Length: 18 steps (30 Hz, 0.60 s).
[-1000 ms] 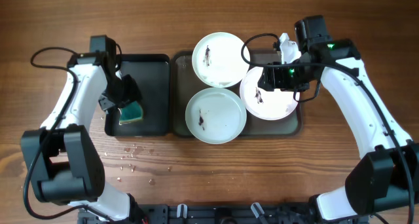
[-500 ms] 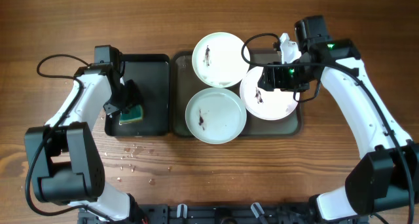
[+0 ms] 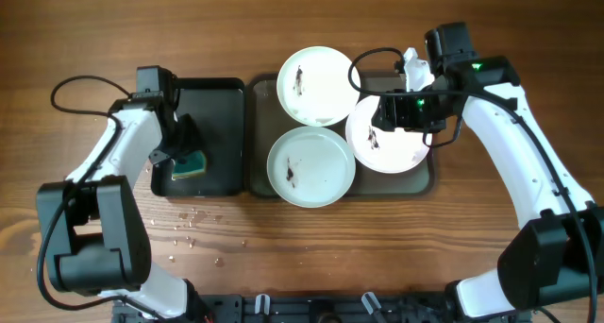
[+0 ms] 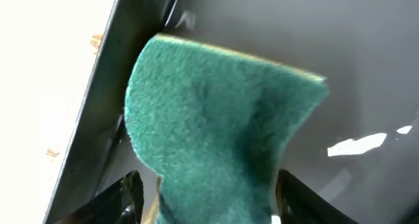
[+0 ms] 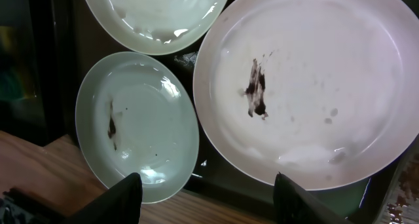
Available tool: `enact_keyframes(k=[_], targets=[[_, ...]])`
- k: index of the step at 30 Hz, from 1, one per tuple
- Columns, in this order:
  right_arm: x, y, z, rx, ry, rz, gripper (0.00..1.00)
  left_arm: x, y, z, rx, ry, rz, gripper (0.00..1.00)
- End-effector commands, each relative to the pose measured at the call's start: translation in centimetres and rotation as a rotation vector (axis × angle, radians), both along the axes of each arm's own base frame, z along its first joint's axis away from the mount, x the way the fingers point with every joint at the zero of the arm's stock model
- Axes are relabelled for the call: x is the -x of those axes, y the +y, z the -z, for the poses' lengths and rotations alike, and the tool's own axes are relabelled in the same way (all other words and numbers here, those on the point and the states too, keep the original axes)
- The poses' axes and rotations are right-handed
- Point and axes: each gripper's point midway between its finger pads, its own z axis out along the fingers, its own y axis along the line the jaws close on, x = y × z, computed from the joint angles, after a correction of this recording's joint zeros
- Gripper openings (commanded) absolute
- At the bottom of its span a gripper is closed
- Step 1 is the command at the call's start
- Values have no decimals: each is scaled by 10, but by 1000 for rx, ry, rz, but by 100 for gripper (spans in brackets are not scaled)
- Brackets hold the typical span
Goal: Clean dirty plates on tray and stack at the side
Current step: 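Lower the left gripper and grasp the green-yellow sponge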
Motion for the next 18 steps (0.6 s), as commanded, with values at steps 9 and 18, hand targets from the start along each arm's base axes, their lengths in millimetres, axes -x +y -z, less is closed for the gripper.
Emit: enact_keyframes(k=[9,18], targets=[[-5,1,-3,6,-15,3,65,3,2,9,-18,4,14,50],[-5,1,-3,6,-15,3,65,7,-5,19,16,-4,19,27]])
